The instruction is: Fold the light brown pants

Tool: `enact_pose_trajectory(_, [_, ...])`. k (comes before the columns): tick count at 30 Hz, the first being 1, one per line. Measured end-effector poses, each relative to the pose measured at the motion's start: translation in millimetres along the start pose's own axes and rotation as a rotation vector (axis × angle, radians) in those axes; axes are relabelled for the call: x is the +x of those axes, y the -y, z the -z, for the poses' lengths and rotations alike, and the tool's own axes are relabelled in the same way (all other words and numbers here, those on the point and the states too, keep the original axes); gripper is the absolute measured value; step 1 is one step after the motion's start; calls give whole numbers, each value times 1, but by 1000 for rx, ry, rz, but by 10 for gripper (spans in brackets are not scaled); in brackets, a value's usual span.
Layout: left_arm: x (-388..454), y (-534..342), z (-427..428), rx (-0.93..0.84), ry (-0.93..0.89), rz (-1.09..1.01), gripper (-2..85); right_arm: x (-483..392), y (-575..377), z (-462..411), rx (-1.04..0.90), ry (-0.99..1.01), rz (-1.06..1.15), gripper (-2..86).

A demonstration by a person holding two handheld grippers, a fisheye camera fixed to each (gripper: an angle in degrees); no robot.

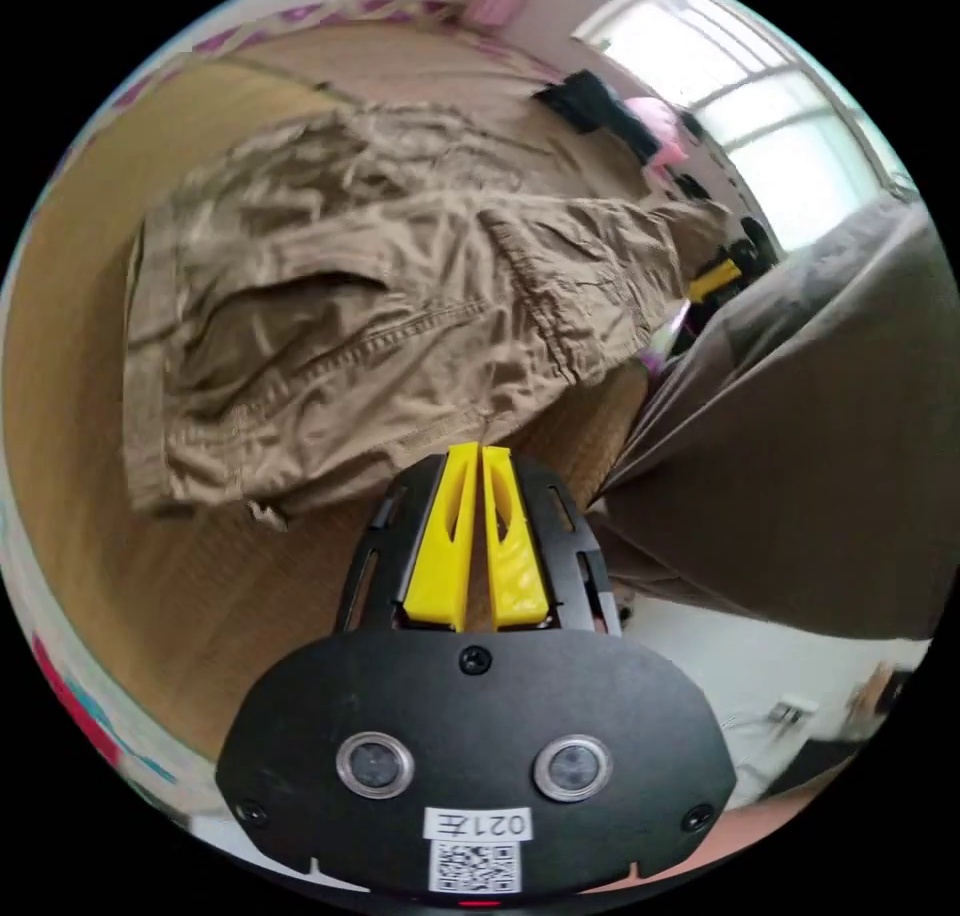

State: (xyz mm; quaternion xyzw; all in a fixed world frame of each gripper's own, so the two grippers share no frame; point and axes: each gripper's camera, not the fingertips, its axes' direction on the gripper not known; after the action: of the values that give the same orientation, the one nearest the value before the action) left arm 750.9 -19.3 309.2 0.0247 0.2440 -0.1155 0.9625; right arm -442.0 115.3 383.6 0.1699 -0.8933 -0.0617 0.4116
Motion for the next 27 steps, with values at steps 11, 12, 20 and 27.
enact_pose_trajectory(11, [-59,-86,1,353,-235,121,-9,34,-68,99,293,111,-196,9])
enact_pose_trajectory(12, [-67,-85,15,452,-183,130,-9,45,-68,124,344,43,-204,23])
enact_pose_trajectory(20, [-140,38,-28,404,188,240,17,137,36,146,281,-237,-168,47])
enact_pose_trajectory(27, [-198,69,-108,355,139,352,-5,173,99,133,182,-285,-219,19])
